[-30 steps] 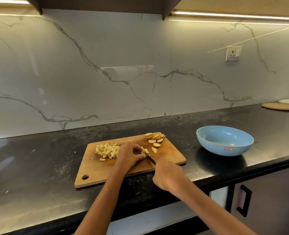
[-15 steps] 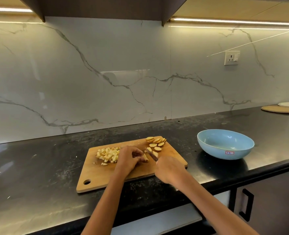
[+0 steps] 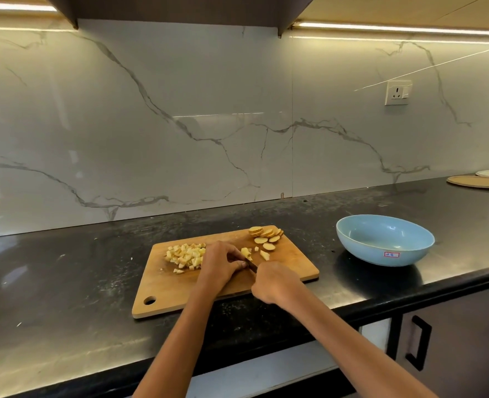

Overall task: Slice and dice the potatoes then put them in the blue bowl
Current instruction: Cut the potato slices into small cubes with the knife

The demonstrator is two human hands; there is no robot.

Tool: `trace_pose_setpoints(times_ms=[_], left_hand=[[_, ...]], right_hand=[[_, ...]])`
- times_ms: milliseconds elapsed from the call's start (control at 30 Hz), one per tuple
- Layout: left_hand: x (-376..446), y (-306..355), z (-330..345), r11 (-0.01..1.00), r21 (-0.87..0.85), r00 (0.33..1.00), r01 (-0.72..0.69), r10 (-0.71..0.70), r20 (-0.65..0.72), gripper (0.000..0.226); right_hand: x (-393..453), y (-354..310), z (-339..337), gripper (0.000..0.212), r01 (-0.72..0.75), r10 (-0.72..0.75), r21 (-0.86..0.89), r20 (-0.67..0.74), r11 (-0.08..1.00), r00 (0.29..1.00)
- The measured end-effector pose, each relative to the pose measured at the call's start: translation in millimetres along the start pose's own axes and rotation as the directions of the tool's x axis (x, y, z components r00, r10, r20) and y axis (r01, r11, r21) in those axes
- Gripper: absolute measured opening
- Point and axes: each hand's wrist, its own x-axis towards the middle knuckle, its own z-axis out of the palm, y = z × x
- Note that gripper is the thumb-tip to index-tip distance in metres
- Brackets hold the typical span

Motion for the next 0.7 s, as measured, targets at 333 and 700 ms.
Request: trace_pose_setpoints(times_ms=[333, 700], left_hand=[[1.5, -1.3, 1.9, 1.0, 0.026, 1.0, -0.008, 0.008, 0.007, 0.013], [1.2, 7.9, -0.2, 0.992, -0.023, 0.988, -0.121, 0.118, -0.1, 0.04]], right_hand=[[-12.6, 17.7, 0.5, 0.031, 0.027, -0.024, -0.06, 0.047, 0.998, 0.999], [-20.6, 38.5, -28.5, 0.025, 0.063, -0.077, -0.145, -0.098, 0.987, 0.992]])
